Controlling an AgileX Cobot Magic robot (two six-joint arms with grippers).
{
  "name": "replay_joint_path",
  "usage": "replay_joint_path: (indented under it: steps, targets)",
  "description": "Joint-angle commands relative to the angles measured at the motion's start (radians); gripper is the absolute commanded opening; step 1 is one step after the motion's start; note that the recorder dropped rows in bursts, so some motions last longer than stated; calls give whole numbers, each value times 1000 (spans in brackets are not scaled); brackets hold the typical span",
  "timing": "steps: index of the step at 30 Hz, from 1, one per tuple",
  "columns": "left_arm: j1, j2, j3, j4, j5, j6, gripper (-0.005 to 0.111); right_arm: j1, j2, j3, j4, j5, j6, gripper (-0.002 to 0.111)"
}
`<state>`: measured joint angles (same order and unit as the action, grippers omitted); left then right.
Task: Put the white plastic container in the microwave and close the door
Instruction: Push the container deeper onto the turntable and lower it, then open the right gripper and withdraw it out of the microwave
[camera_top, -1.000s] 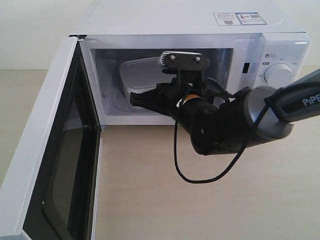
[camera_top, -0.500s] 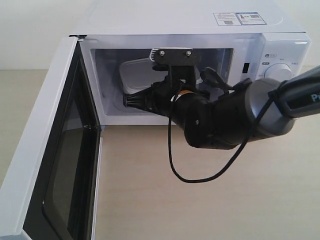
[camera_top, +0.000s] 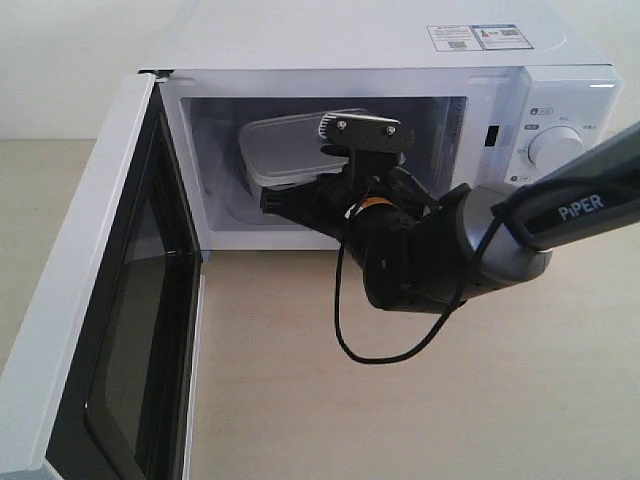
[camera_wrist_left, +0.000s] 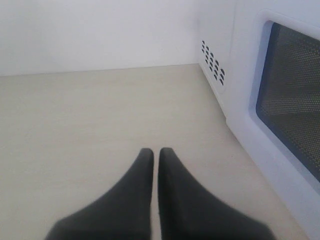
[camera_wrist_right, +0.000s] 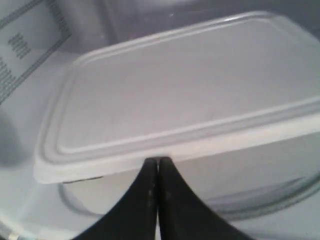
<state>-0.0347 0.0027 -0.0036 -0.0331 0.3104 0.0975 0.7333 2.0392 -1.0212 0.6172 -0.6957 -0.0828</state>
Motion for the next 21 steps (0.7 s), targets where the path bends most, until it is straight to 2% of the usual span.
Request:
replay_joint_path:
  steps: [1, 16, 21]
  targets:
    - [4, -3, 4, 0, -4, 7, 4, -31, 24, -52, -7, 30, -3, 0]
    - [4, -3, 4, 0, -4, 7, 4, -33, 25, -106, -24, 139, -8, 0]
    - [4, -3, 4, 0, -4, 7, 4, 26, 6, -105, -24, 150, -3, 0]
